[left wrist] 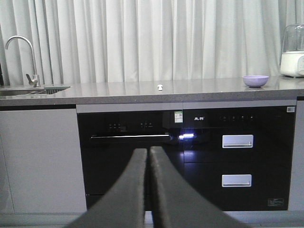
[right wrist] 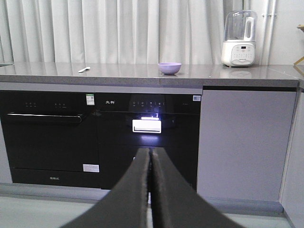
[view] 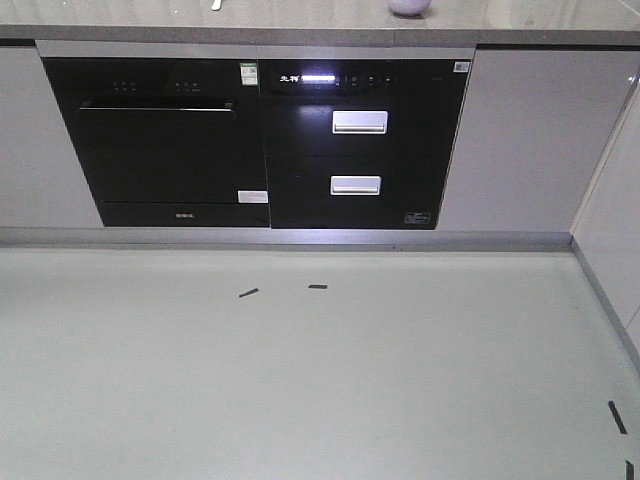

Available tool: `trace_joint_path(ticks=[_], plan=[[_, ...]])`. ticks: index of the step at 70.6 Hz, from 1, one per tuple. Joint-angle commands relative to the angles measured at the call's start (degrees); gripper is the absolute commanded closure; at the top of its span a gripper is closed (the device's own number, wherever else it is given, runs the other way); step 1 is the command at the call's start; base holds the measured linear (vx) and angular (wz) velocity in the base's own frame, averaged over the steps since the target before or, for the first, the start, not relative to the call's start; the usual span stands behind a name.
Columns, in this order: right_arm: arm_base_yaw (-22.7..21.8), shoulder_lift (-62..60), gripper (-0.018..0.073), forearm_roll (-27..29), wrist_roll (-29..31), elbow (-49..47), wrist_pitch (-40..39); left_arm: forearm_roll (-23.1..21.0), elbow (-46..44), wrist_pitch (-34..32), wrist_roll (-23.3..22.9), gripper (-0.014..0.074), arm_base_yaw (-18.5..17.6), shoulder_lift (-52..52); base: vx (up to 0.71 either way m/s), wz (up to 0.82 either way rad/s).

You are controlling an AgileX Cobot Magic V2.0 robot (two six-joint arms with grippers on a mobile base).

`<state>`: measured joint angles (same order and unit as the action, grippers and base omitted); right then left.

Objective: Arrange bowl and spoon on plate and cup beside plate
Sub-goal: 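Drive the base toward the counter holding the spoon and lavender bowl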

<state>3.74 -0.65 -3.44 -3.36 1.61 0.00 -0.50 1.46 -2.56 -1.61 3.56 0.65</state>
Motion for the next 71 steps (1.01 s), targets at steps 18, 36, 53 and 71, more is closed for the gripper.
trace_joint_path(ticks=[18, 36, 53, 71], plan=[[-0.2, -0.4, 0.057, -0.2, 0.1, 0.2, -3.9, -0.2, -0.4, -4.1, -0.1, 0.0603, -0.4, 0.8, 0.19, -0.01], [-0.2, -0.4, 0.057, -0.2, 0.1, 0.2, -3.9, -0.2, -0.4, -4.1, -0.1, 0.0603, -0.4, 0.8, 0.23, -0.04], [-0.2, -0.4, 0.057, -0.2, 0.1, 0.2, -3.9, -0.2, -0.4, -4.1, -0.1, 0.0603, -0.4, 0.8, 0.27, -0.05], [-0.2, -0.4, 0.057, -0.2, 0.1, 0.2, -3.9, -0.2, -0.4, -4.1, -0.1, 0.0603, -0.4, 0.8, 0.27, -0.02]])
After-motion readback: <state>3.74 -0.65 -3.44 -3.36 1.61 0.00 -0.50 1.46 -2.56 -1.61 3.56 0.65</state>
